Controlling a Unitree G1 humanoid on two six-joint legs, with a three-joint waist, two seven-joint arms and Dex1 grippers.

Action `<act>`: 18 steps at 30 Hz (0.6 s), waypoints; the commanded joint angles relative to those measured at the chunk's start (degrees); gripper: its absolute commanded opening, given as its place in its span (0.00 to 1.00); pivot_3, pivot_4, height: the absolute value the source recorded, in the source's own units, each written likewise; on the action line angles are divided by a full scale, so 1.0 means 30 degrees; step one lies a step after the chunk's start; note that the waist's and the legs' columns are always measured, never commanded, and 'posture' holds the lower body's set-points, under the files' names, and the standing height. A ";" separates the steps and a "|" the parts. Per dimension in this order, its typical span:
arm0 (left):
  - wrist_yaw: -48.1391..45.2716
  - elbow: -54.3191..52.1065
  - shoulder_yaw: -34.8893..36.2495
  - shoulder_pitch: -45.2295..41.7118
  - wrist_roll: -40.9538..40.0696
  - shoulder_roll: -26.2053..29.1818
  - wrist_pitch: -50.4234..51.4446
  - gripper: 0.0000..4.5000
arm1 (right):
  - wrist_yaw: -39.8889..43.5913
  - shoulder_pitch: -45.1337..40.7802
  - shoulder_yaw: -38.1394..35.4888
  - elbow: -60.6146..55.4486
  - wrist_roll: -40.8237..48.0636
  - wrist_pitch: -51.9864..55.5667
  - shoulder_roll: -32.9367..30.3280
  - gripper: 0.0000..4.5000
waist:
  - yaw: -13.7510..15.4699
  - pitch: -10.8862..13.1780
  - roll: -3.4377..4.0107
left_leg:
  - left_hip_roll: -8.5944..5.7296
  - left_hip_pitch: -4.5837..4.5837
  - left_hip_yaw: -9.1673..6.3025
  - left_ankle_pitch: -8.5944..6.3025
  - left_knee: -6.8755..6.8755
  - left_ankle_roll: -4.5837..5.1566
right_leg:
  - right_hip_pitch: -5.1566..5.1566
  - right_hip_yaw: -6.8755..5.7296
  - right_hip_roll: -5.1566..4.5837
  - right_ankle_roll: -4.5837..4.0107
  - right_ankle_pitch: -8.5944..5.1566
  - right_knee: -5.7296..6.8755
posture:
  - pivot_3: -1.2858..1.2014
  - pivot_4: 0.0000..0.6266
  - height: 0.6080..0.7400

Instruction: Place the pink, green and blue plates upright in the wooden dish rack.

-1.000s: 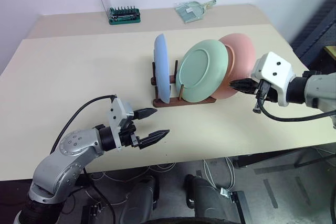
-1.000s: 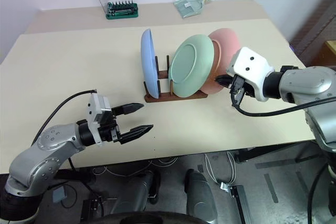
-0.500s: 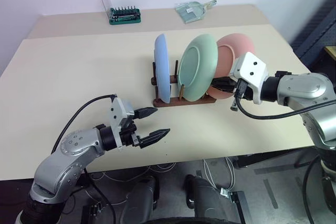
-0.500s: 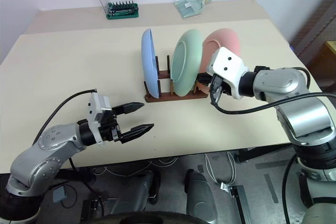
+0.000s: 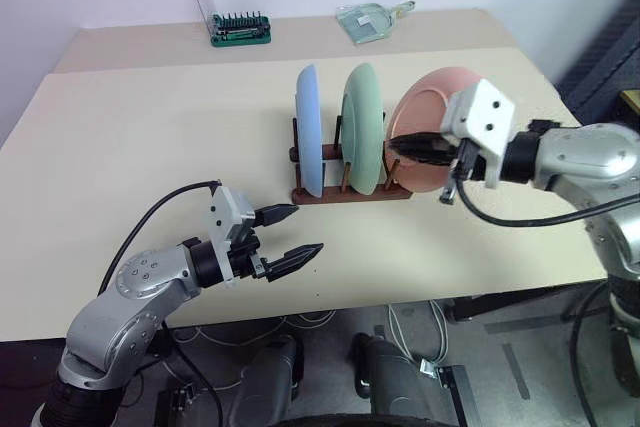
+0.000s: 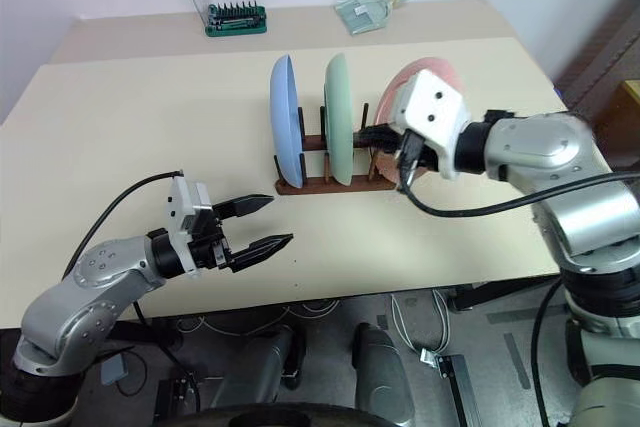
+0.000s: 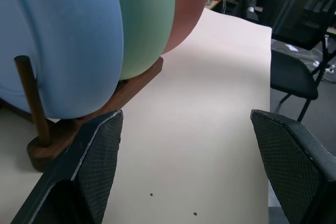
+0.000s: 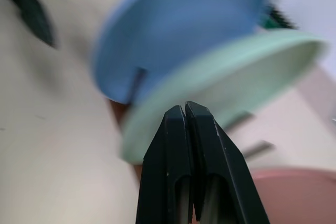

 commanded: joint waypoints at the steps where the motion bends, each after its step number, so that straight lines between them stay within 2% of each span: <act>1: -0.0307 -0.0415 0.0313 -0.0082 -0.0135 0.0091 -0.0478 0.89 | -0.0342 0.0115 -0.3205 0.1033 -0.0856 -0.0411 -0.1847 0.01 | -0.0005 0.0000 0.0000 | 0.0000 -0.0001 0.0006 -0.0004 0.0005 0.0006 | 0.0001 0.0002 -0.0003 0.0000 0.0000 0.0000 | 0.52 0.24 1.00; 6: -0.0885 0.0104 0.0026 -0.0679 0.0334 0.0106 -0.1098 0.89 | -0.0474 0.1749 -0.4181 0.2090 -0.2741 -0.1273 -0.3913 0.01 | -0.0055 -0.0005 0.0000 | 0.0009 0.0012 0.0017 -0.0007 -0.0005 0.0009 | 0.0000 0.0006 0.0001 -0.0002 -0.0001 0.0004 | 0.52 0.24 1.00; 11: -0.1484 0.0616 -0.0026 -0.0745 0.0499 0.0166 -0.1413 0.89 | -0.0889 0.3354 -0.4007 0.2693 -0.4178 -0.1557 -0.4645 0.01 | -0.0082 -0.0014 0.0015 | 0.0014 0.0024 0.0054 -0.0006 0.0000 0.0010 | 0.0000 0.0020 -0.0004 -0.0010 0.0005 0.0010 | 0.52 0.24 1.00; 14: -0.1716 0.0751 -0.0003 -0.0575 0.0634 0.0133 -0.1662 0.89 | -0.0755 0.4168 -0.3546 0.2288 -0.4407 -0.1748 -0.4262 0.01 | -0.0071 -0.0014 0.0015 | 0.0016 0.0023 0.0053 -0.0006 -0.0001 0.0011 | -0.0001 0.0020 -0.0002 -0.0008 0.0005 0.0009 | 0.52 0.24 1.00; 18: -0.1795 0.0785 0.0011 -0.0216 0.0749 0.0063 -0.1919 0.89 | -0.0814 0.3596 -0.2545 0.1139 -0.3736 -0.1420 -0.2970 0.01 | -0.0119 -0.0015 0.0016 | 0.0018 0.0026 0.0056 -0.0007 0.0005 0.0012 | 0.0000 0.0025 0.0000 -0.0003 0.0009 0.0014 | 0.52 0.24 1.00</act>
